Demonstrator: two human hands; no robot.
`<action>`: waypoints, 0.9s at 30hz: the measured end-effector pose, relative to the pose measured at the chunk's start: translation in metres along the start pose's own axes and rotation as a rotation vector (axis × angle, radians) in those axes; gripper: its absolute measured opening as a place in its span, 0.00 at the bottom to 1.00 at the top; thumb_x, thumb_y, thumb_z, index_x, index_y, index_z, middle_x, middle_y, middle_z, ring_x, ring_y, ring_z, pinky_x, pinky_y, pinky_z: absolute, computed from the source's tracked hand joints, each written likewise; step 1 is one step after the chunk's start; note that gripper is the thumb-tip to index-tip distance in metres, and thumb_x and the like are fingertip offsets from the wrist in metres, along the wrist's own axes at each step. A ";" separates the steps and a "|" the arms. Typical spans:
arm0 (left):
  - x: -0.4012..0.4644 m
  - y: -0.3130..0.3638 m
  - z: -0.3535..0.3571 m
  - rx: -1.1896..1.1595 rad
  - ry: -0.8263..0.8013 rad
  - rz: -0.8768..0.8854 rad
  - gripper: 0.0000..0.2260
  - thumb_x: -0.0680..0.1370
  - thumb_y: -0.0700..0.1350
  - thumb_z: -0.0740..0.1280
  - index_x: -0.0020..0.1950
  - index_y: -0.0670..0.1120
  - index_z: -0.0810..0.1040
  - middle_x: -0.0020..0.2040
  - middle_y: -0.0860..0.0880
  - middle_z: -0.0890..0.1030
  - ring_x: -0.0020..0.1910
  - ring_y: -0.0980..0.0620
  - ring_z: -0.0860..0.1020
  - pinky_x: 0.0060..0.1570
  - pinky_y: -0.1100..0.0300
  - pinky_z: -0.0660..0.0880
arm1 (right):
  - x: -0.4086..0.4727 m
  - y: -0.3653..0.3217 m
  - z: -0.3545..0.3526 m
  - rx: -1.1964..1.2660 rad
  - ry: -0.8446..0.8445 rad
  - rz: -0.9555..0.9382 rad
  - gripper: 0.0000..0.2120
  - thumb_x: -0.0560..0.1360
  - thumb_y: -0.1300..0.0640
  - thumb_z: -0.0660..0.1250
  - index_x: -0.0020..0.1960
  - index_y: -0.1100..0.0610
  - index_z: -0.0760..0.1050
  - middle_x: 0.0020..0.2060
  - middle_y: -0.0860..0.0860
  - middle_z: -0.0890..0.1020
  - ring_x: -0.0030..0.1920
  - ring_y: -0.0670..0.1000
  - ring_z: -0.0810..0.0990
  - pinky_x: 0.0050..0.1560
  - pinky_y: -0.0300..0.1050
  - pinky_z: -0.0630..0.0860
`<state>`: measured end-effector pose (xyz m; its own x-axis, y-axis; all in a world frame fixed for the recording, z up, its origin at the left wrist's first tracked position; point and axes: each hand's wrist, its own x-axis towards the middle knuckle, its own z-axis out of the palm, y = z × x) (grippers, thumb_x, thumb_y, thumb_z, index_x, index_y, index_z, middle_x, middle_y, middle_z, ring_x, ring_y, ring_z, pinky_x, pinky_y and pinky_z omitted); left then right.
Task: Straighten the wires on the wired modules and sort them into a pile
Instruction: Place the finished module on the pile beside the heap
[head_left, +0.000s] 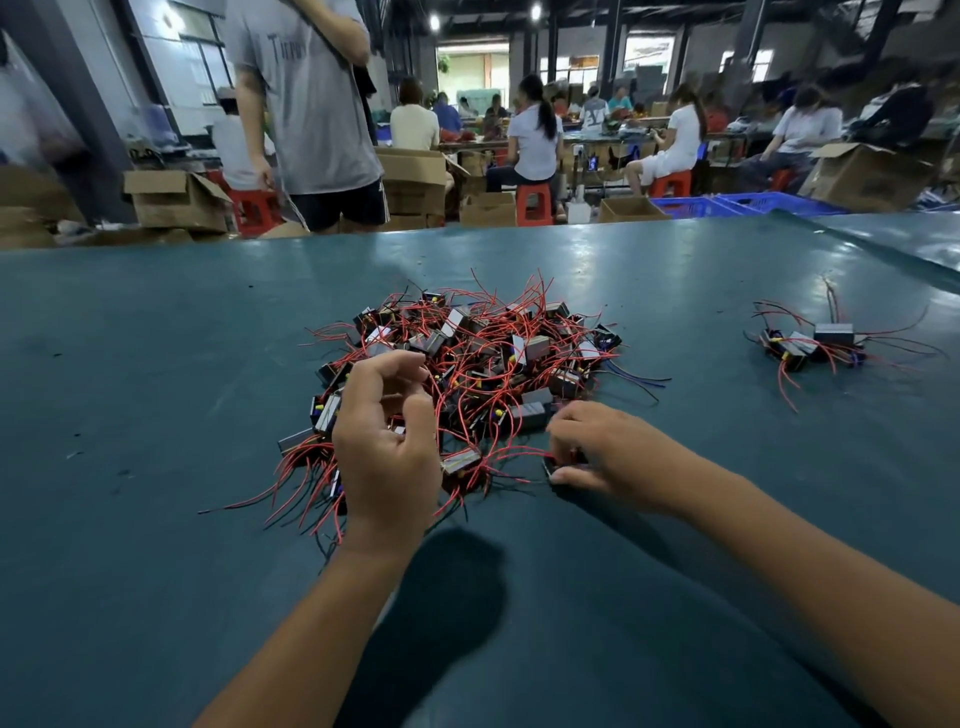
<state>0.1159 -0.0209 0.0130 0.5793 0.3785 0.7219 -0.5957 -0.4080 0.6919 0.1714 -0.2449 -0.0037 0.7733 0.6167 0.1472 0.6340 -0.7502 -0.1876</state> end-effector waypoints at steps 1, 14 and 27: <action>-0.001 0.000 0.000 0.009 -0.008 0.012 0.13 0.74 0.35 0.60 0.52 0.50 0.76 0.45 0.48 0.78 0.43 0.49 0.77 0.45 0.57 0.75 | -0.005 0.001 -0.001 0.006 0.022 0.002 0.11 0.77 0.48 0.70 0.44 0.50 0.68 0.49 0.47 0.75 0.50 0.48 0.72 0.51 0.45 0.73; -0.017 0.003 0.007 0.274 -0.493 0.380 0.07 0.78 0.40 0.63 0.50 0.42 0.81 0.45 0.52 0.80 0.45 0.55 0.75 0.48 0.58 0.73 | -0.046 -0.007 -0.005 0.267 0.091 -0.022 0.22 0.73 0.51 0.76 0.63 0.47 0.71 0.51 0.41 0.80 0.52 0.41 0.78 0.58 0.37 0.74; -0.049 0.007 0.026 0.491 -0.907 0.288 0.13 0.79 0.53 0.68 0.59 0.47 0.77 0.55 0.51 0.77 0.56 0.52 0.71 0.58 0.57 0.69 | -0.046 0.018 -0.007 0.218 0.364 0.149 0.14 0.77 0.63 0.66 0.60 0.50 0.78 0.52 0.43 0.81 0.51 0.38 0.76 0.58 0.43 0.74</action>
<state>0.0981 -0.0642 -0.0174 0.7707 -0.4615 0.4394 -0.6035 -0.7500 0.2708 0.1471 -0.2883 -0.0069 0.8326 0.3523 0.4273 0.5295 -0.7327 -0.4275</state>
